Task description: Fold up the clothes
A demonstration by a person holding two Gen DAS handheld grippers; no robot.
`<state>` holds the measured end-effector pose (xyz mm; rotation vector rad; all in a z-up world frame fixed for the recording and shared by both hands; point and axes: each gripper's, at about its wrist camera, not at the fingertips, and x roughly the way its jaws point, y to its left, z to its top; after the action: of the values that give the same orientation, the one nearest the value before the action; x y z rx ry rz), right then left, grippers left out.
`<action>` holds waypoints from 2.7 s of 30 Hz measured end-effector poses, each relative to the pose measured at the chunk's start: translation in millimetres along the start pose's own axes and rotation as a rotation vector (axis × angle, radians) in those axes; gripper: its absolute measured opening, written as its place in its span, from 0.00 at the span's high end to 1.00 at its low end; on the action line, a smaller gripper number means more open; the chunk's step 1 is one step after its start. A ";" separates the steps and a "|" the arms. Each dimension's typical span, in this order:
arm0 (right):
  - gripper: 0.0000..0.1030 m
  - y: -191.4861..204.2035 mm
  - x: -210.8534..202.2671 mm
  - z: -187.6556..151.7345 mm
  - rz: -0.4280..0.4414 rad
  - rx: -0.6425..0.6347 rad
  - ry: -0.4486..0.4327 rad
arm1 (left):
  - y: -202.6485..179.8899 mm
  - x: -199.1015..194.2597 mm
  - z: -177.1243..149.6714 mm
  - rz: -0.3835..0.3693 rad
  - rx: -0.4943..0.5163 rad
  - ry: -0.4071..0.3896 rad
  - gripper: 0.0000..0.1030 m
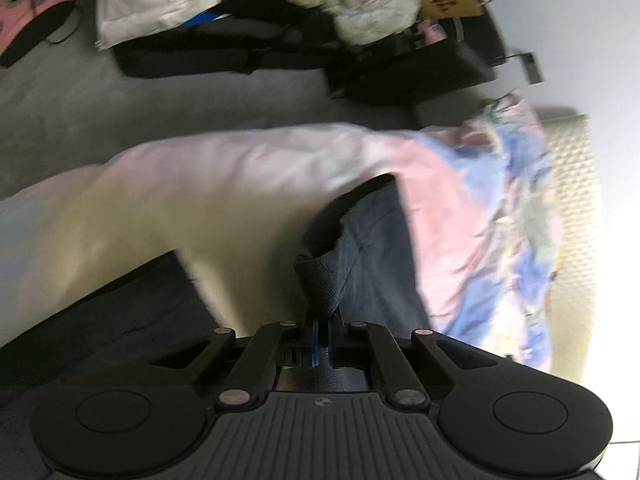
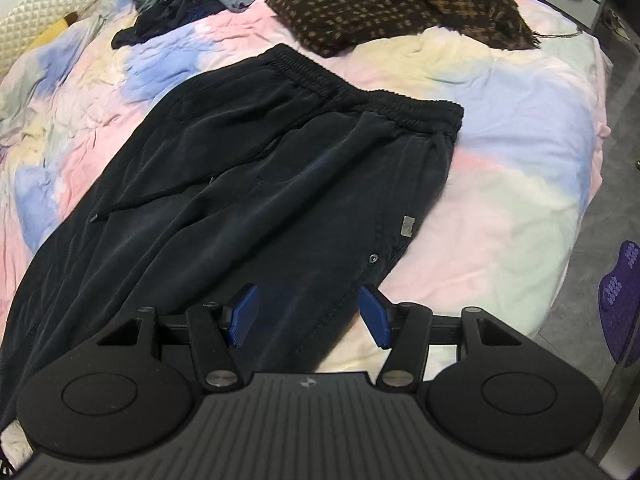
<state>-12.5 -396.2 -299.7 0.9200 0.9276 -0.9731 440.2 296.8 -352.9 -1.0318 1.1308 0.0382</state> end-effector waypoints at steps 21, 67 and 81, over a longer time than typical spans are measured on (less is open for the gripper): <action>0.43 -88.4 32.1 58.3 0.044 0.103 -0.003 | 45.1 -86.7 -85.5 0.116 -0.083 -0.050 0.32; 0.77 -123.7 124.2 159.6 -0.003 0.148 -0.023 | 148.5 -121.8 -166.7 0.229 -0.307 -0.121 0.31; 0.78 -87.7 106.6 157.1 -0.062 0.168 -0.107 | 126.9 -121.3 -142.8 0.210 -0.317 -0.131 0.94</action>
<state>-31.6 -593.6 -366.0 0.9748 0.7965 -1.1552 215.6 324.6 -350.4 -1.1666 1.1305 0.4592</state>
